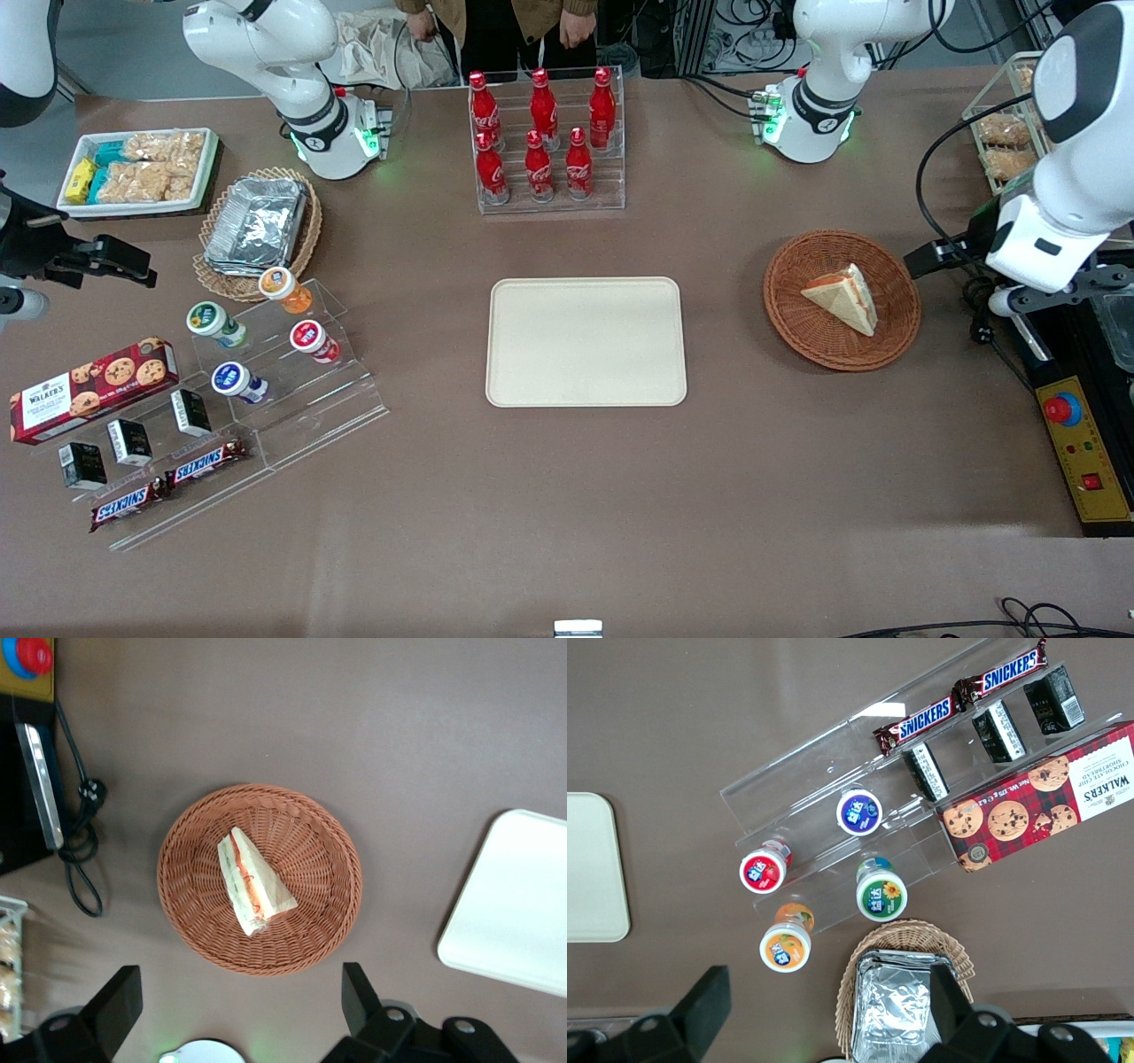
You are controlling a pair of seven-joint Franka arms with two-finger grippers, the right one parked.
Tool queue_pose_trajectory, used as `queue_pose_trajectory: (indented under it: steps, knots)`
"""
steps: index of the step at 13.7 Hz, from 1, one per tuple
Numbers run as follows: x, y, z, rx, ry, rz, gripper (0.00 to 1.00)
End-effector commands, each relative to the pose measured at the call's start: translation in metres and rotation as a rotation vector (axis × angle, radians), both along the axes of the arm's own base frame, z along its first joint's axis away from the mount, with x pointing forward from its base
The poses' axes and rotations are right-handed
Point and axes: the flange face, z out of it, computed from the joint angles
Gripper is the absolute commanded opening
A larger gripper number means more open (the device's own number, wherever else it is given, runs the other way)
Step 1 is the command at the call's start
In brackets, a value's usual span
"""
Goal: Place sandwich from basket to tray
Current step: 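Move the left gripper over the wrapped sandwich in the wicker basket, then lower the left gripper and close it on the wrapped sandwich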
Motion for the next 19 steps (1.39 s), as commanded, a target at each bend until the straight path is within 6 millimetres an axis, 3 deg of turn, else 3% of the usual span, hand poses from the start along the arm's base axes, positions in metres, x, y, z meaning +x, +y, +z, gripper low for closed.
queue_pose_trajectory:
  steps: [1, 5, 12, 16, 19]
  knots:
    - [-0.028, 0.003, -0.022, 0.011, -0.030, 0.105, 1.00]
    - [-0.047, 0.010, -0.069, 0.033, -0.043, 0.280, 1.00]
    - [-0.044, 0.008, -0.126, 0.040, -0.020, 0.655, 1.00]
    - [-0.057, 0.012, -0.174, 0.019, -0.016, 0.751, 1.00]
    - [-0.072, 0.032, -0.207, 0.015, -0.006, 0.824, 1.00]
